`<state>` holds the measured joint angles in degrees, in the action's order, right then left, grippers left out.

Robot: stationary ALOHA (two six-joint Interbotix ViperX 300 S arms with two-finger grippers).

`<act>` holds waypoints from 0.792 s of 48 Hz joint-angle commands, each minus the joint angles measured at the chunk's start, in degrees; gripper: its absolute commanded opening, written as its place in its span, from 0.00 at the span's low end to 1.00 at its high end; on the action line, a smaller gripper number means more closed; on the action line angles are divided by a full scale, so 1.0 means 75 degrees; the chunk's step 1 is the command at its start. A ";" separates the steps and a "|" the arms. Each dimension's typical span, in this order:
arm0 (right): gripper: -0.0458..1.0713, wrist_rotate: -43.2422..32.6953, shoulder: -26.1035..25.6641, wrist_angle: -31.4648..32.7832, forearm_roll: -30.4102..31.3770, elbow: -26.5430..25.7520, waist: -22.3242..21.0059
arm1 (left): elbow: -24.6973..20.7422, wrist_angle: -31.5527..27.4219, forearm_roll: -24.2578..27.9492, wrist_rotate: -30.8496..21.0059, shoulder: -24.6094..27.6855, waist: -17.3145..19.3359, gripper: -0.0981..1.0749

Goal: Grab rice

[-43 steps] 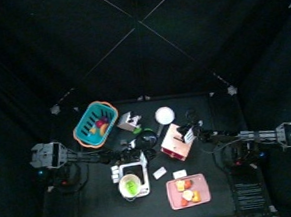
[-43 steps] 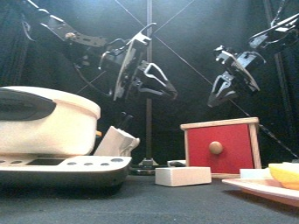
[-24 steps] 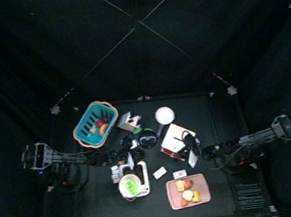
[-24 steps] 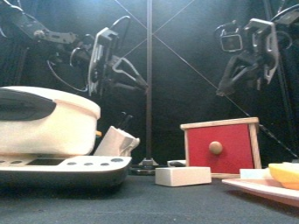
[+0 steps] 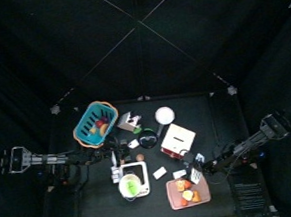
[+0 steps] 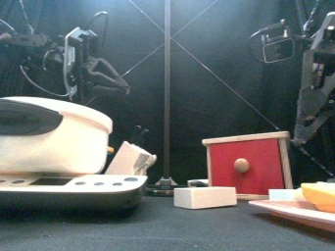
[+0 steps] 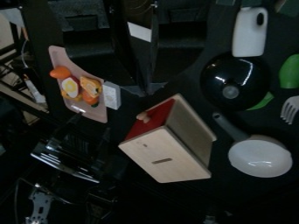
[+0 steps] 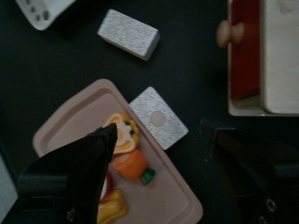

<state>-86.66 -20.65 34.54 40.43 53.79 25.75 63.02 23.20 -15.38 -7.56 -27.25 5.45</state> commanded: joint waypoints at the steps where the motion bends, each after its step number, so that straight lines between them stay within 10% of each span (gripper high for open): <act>1: 0.98 0.0012 0.0035 0.0023 0.0035 -0.0129 0.0152 | 0.0164 0.0012 0.0023 0.0000 -0.0199 0.0035 0.56; 19: 0.97 0.0176 0.0832 0.0012 0.0551 -0.0152 0.0199 | 0.0492 0.0023 0.0012 0.0000 -0.0762 0.0035 0.56; 38: 0.97 0.2531 0.1488 0.0094 -0.0820 -0.0645 -0.0023 | 0.0586 0.0012 0.0012 0.0000 -0.0773 0.0035 0.56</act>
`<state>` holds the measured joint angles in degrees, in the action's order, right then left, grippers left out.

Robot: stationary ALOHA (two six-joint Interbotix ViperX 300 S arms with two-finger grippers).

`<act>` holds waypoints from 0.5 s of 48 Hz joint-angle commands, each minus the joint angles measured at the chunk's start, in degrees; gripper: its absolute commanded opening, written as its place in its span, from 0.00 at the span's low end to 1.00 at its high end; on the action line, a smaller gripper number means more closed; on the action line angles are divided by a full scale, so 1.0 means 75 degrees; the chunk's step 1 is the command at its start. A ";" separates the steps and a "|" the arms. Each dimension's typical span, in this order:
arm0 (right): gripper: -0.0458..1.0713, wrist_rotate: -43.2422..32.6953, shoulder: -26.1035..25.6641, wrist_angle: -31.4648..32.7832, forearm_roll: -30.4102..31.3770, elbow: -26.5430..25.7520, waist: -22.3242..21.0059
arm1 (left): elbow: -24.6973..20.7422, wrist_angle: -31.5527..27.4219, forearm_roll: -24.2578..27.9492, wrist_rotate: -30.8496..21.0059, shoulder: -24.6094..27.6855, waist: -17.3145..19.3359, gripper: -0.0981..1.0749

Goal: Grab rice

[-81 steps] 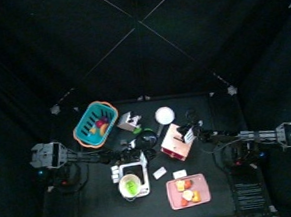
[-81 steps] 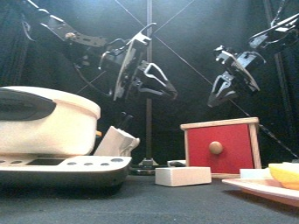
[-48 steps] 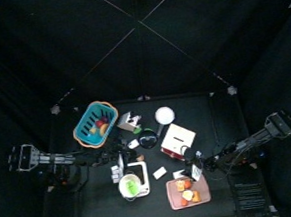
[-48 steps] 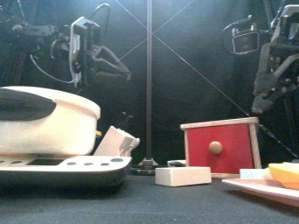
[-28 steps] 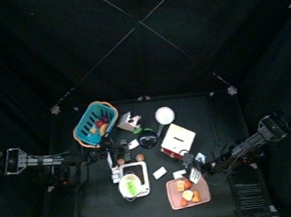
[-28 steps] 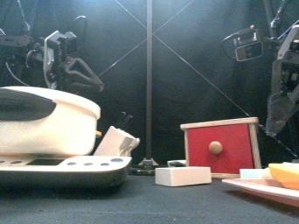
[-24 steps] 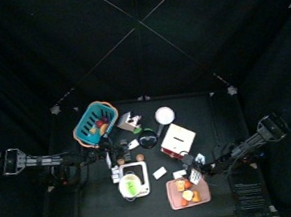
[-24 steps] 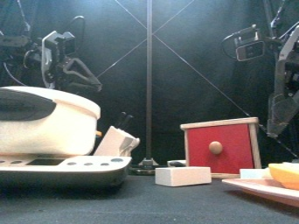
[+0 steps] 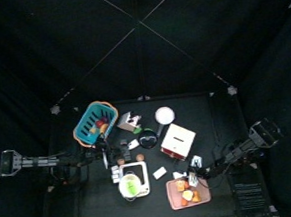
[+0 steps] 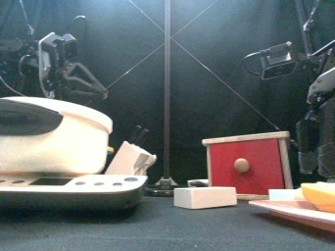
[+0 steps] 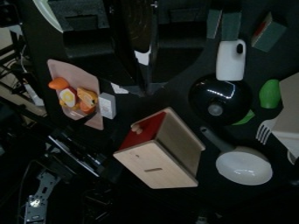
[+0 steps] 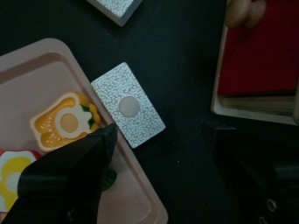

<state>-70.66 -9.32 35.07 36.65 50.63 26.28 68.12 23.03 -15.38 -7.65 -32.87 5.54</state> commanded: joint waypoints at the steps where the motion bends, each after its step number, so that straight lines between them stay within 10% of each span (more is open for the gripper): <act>1: 0.97 0.0492 0.0012 0.0023 -0.0375 -0.0234 -0.0105 | -0.0094 0.0035 0.0000 0.0012 -0.0023 0.0023 0.56; 24: 0.94 0.1148 0.0562 -0.0516 -0.0480 -0.0328 -0.0715 | -0.0047 0.0035 0.0000 0.0000 -0.0023 0.0059 0.56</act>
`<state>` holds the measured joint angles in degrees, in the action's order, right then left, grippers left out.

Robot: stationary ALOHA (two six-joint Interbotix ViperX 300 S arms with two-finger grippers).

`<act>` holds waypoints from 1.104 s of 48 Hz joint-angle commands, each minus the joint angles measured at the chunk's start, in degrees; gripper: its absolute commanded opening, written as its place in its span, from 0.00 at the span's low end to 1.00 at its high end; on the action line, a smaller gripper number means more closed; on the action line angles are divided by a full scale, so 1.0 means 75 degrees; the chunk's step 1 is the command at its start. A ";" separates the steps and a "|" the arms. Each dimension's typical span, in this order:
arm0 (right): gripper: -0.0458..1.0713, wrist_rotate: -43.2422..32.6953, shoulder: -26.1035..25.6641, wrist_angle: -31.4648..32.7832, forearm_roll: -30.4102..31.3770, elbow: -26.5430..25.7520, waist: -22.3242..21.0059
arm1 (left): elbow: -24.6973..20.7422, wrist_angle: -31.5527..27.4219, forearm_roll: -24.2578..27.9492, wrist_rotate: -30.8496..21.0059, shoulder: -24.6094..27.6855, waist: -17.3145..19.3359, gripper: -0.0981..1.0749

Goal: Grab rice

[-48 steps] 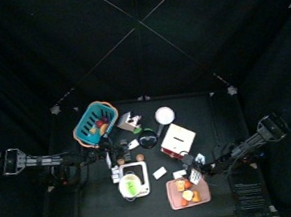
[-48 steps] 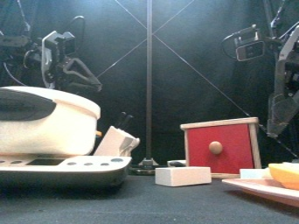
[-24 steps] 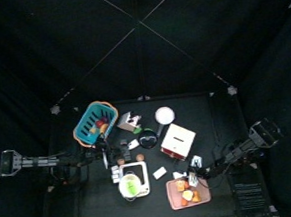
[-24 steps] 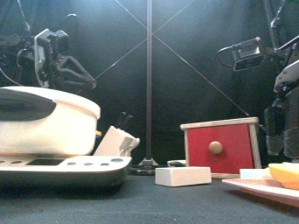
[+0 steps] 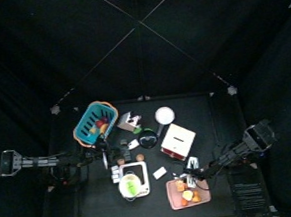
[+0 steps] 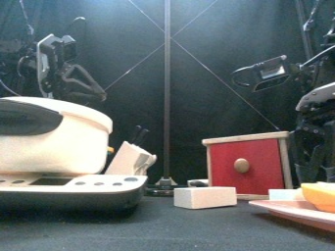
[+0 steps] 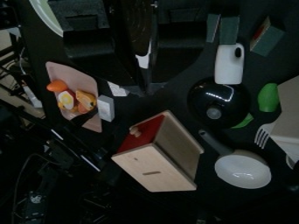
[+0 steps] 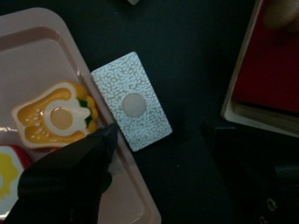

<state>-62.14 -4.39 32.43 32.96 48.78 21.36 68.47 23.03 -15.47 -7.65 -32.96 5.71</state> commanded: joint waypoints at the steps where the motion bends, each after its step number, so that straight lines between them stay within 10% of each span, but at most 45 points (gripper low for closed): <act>1: 0.93 0.0012 -0.0082 -0.0211 0.0012 -0.0070 -0.0059 | -0.0094 0.0047 0.0012 0.0000 -0.0012 0.0035 0.56; 25: 0.67 0.0000 0.0094 -0.0516 -0.0012 -0.0094 -0.0223 | -0.0070 0.0035 0.0012 0.0012 -0.0012 0.0035 0.56; 53: 0.66 -0.0117 -0.0598 0.0176 -0.0785 -0.0492 -0.0328 | -0.0047 0.0035 0.0012 0.0000 -0.0012 0.0035 0.56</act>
<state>-62.84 -5.71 33.40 29.27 46.76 18.98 68.82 23.03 -15.47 -7.65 -32.96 5.80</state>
